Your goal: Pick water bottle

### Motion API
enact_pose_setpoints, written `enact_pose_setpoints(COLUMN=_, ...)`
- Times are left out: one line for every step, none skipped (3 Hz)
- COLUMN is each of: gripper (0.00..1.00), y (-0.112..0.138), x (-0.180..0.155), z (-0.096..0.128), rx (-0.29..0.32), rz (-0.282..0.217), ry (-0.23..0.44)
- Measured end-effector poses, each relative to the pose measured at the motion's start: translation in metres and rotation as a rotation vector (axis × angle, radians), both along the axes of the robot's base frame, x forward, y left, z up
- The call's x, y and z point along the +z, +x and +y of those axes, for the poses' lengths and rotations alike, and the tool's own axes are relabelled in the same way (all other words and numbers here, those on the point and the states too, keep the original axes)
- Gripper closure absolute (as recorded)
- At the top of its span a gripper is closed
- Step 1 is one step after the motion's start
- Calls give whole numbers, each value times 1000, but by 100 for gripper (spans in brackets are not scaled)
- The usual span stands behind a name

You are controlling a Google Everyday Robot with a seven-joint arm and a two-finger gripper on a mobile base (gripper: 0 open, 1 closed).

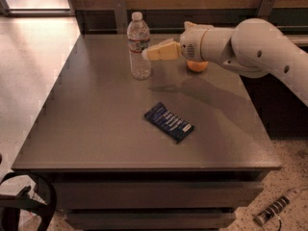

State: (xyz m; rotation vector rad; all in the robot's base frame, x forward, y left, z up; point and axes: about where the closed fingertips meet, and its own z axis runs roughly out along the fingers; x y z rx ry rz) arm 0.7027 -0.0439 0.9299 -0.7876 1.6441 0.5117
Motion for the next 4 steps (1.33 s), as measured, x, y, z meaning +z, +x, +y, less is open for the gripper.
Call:
enact_pose_setpoints(gripper=0, y=21, x=-7, z=20, rx=12, rz=-41, ry=88)
enact_pose_setpoints(gripper=2, y=32, x=-6, z=38, rx=49, rz=-77, ry=140)
enact_pose_setpoints(gripper=22, y=29, x=-2, z=43, rx=66, rz=-90, ry=141)
enact_pose_setpoints(gripper=47, y=29, x=-3, z=46, rx=69, rz=-89, ry=141)
